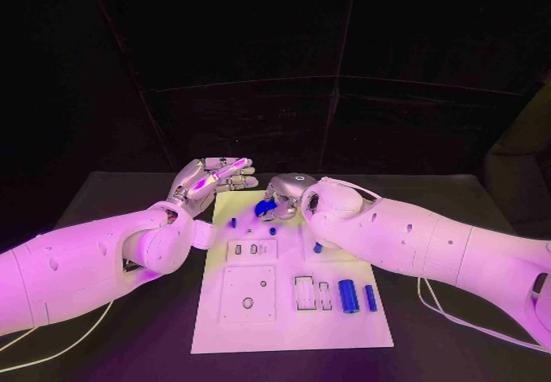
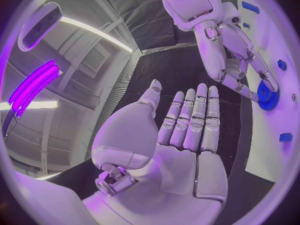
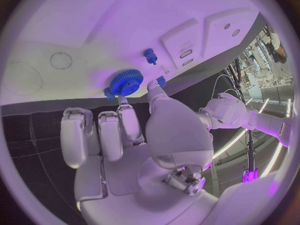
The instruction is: Assemble the parts on the task board
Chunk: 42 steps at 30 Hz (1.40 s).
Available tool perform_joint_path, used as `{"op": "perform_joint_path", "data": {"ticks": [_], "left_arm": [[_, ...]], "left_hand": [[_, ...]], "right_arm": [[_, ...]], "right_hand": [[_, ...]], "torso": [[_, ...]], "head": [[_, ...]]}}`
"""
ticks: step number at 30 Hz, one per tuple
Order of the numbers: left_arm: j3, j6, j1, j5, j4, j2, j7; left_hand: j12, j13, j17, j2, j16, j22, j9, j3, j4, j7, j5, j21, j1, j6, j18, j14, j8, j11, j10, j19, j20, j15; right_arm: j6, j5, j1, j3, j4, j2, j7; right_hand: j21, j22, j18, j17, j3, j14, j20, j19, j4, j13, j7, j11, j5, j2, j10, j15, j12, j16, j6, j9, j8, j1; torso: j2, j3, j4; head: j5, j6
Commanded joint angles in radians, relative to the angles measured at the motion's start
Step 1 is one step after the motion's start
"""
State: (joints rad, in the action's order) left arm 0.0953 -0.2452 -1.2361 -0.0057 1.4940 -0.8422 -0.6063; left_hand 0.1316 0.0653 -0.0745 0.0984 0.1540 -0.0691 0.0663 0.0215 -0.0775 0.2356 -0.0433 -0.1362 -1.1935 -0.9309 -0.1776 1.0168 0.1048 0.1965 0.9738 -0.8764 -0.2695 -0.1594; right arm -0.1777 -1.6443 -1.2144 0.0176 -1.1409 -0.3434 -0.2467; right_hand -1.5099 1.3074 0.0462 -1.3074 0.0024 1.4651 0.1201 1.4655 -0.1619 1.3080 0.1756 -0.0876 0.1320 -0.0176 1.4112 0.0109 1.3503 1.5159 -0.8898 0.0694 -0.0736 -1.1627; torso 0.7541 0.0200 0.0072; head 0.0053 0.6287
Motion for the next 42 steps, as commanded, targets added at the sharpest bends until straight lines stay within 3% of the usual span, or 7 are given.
{"op": "perform_joint_path", "data": {"ticks": [1,16,23,29,35,37,42], "left_arm": [[-0.001,0.006,-0.002,0.000,0.001,0.001,-0.007],[-0.001,0.004,-0.002,0.000,0.003,-0.003,-0.007],[-0.001,0.003,-0.002,0.000,0.005,-0.009,-0.008],[-0.001,0.003,-0.002,0.000,0.008,-0.018,-0.010],[-0.001,0.006,-0.002,0.001,0.006,-0.018,-0.013],[-0.001,0.008,-0.002,0.001,0.005,-0.016,-0.014],[-0.001,0.009,-0.002,0.001,-0.002,-0.010,-0.013]], "left_hand": [[-0.005,-0.001,0.001,0.009,-0.004,0.002,-0.001,-0.001,-0.005,0.018,-0.006,0.003,-0.004,-0.002,-0.006,0.008,-0.005,0.002,0.004,-0.009,0.000,0.002],[-0.005,-0.001,0.001,0.009,-0.004,0.002,-0.001,-0.001,-0.005,0.018,-0.006,0.003,-0.004,-0.002,-0.006,0.008,-0.005,0.002,0.003,-0.009,0.000,0.002],[-0.005,-0.001,0.001,0.009,-0.004,0.002,-0.001,-0.001,-0.005,0.018,-0.006,0.003,-0.004,-0.002,-0.006,0.008,-0.005,0.002,0.003,-0.009,0.000,0.002],[-0.006,-0.001,0.001,0.010,-0.004,0.002,-0.001,-0.001,-0.005,0.018,-0.006,0.004,-0.004,-0.002,-0.006,0.008,-0.005,0.002,0.004,-0.009,0.000,0.002],[-0.006,-0.001,0.001,0.010,-0.005,0.002,-0.001,-0.001,-0.006,0.018,-0.006,0.004,-0.004,-0.002,-0.006,0.009,-0.005,0.002,0.004,-0.010,0.000,0.002],[-0.006,-0.001,0.001,0.010,-0.005,0.002,-0.001,-0.001,-0.006,0.018,-0.006,0.004,-0.004,-0.003,-0.006,0.009,-0.005,0.002,0.004,-0.010,0.000,0.002],[-0.006,-0.001,0.001,0.010,-0.005,0.002,-0.001,-0.001,-0.006,0.018,-0.006,0.004,-0.004,-0.003,-0.006,0.009,-0.005,0.002,0.004,-0.010,0.000,0.002]], "right_arm": [[0.025,0.013,-0.002,0.000,0.000,-0.005,-0.009],[-0.034,0.025,-0.002,0.000,-0.031,-0.050,-0.009],[-0.169,0.080,-0.001,0.000,-0.098,-0.135,0.070],[-0.123,0.281,-0.004,0.000,-0.164,-0.286,0.218],[-0.085,0.457,-0.006,0.000,-0.180,-0.404,0.333],[-0.077,0.493,-0.006,0.000,-0.177,-0.433,0.360],[-0.073,0.522,-0.006,-0.001,-0.149,-0.471,0.394]], "right_hand": [[-0.004,0.132,-0.014,-0.128,-0.008,0.077,0.009,0.003,-0.012,0.036,0.001,-0.003,0.011,0.014,0.000,0.006,0.005,0.003,-0.010,0.001,-0.004,0.004],[-0.007,0.137,-0.015,-0.132,-0.025,0.078,0.008,0.007,-0.015,0.045,0.000,-0.002,0.059,0.029,0.008,0.006,0.013,0.005,-0.017,0.000,-0.002,-0.024],[-0.006,0.136,-0.015,-0.126,-0.029,0.077,0.006,0.006,-0.002,0.053,-0.002,0.000,0.117,0.041,0.014,0.003,0.020,0.002,-0.025,-0.001,-0.001,-0.062],[0.003,0.117,-0.010,-0.105,-0.031,0.072,0.005,-0.009,0.043,0.038,-0.004,0.003,0.092,0.028,0.001,0.001,0.003,-0.008,-0.029,-0.001,0.000,-0.136],[0.007,0.110,-0.009,-0.101,-0.037,0.071,0.000,-0.015,0.098,0.030,-0.012,0.010,0.094,0.006,-0.005,-0.005,-0.007,-0.011,-0.054,0.002,-0.012,-0.204],[0.007,0.111,-0.009,-0.103,-0.039,0.072,-0.002,-0.014,0.107,0.028,-0.011,0.010,0.095,0.002,-0.007,-0.006,-0.010,-0.011,-0.051,0.001,-0.010,-0.215],[0.007,0.112,-0.009,-0.104,-0.042,0.072,-0.003,-0.014,0.121,0.027,-0.012,0.011,0.094,0.002,-0.007,-0.007,-0.012,-0.011,-0.042,-0.001,-0.005,-0.230]], "torso": [[0.000,0.0000,-0.0003],[0.000,-0.0004,0.0002],[-0.002,-0.0011,-0.0048],[-0.006,-0.0018,-0.0147],[-0.008,-0.0084,-0.0228],[-0.006,-0.0073,-0.0190],[-0.004,-0.0087,-0.0183]], "head": [[-0.001,0.000],[-0.003,0.002],[-0.003,-0.002],[0.000,-0.005],[-0.002,-0.012],[-0.009,-0.015],[-0.021,-0.017]]}}
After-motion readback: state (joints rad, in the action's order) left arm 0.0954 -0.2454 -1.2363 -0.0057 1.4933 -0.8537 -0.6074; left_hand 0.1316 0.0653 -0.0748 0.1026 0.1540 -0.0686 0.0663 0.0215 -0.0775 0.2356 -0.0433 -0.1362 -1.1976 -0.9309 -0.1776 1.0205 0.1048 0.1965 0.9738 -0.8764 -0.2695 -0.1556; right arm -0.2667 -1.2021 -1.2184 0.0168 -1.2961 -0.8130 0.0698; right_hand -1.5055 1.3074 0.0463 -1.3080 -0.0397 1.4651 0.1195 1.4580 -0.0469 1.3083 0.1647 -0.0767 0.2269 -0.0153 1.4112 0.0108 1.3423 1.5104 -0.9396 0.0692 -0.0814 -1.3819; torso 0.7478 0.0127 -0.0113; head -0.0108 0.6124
